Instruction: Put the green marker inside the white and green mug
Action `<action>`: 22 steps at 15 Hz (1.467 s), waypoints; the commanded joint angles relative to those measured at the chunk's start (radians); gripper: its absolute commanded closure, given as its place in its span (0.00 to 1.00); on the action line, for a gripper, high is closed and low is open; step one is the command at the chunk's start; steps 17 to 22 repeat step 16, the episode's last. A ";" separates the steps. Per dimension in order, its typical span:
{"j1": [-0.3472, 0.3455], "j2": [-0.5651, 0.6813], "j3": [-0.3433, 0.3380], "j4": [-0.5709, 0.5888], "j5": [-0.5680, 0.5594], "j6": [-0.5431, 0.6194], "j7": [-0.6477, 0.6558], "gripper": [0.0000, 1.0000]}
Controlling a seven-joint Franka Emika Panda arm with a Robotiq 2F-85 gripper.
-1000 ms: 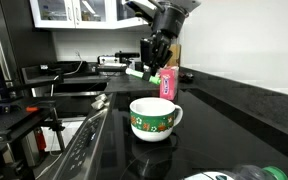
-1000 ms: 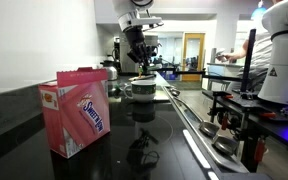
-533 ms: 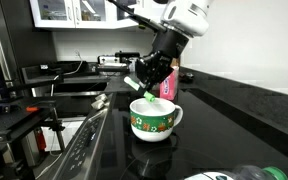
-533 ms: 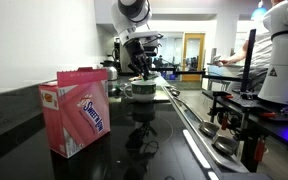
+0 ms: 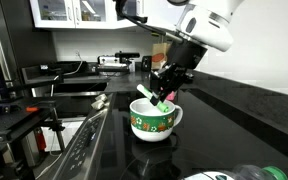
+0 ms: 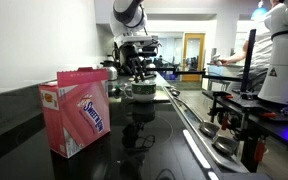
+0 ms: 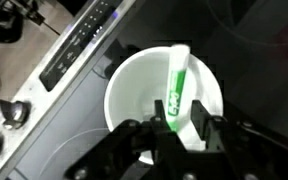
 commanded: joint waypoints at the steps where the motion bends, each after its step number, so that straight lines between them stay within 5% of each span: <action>1: -0.013 0.015 0.006 0.050 0.009 -0.042 -0.018 0.33; 6: 0.020 -0.059 -0.005 0.012 -0.071 -0.019 -0.073 0.00; 11: 0.078 -0.204 -0.015 -0.083 -0.264 0.075 -0.114 0.00; 22: 0.083 -0.305 0.002 -0.165 -0.322 0.131 -0.133 0.00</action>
